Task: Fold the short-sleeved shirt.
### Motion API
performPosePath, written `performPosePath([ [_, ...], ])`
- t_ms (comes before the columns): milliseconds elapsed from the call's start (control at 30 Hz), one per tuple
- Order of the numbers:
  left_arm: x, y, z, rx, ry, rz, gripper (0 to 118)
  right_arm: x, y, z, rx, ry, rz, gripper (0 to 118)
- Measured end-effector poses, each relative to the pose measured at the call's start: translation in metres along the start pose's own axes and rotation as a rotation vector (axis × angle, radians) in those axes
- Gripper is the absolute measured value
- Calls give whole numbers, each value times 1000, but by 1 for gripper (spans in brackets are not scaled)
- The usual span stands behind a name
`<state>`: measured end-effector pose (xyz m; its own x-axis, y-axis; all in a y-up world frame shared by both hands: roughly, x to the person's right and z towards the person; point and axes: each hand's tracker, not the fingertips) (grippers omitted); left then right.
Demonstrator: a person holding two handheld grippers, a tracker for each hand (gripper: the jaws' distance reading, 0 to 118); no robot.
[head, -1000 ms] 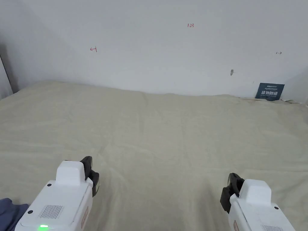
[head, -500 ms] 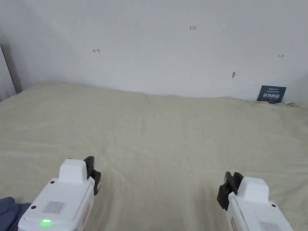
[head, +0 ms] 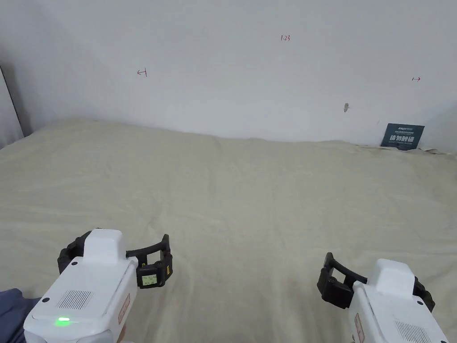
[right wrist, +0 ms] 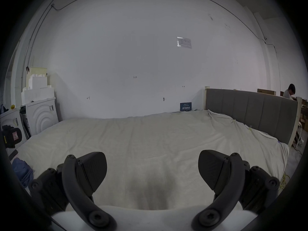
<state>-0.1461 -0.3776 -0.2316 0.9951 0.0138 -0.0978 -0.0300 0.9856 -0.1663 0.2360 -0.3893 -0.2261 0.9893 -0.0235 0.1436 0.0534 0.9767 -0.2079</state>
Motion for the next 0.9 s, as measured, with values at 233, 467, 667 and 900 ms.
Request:
performPosePath([
  [233, 4, -1, -1, 3, 24, 27, 118, 11, 0, -1, 5, 55, -43, 112],
  [467, 6, -1, 1, 0, 35, 2, 118, 8, 6, -3, -28, 62, -92, 112],
  [667, 0, 3, 5, 10, 36, 70, 118, 3, 10, -8, -81, 72, -146, 112],
  [900, -1, 8, 6, 26, 108, 61, 118, -4, 14, -15, -147, 50, -151, 112],
])
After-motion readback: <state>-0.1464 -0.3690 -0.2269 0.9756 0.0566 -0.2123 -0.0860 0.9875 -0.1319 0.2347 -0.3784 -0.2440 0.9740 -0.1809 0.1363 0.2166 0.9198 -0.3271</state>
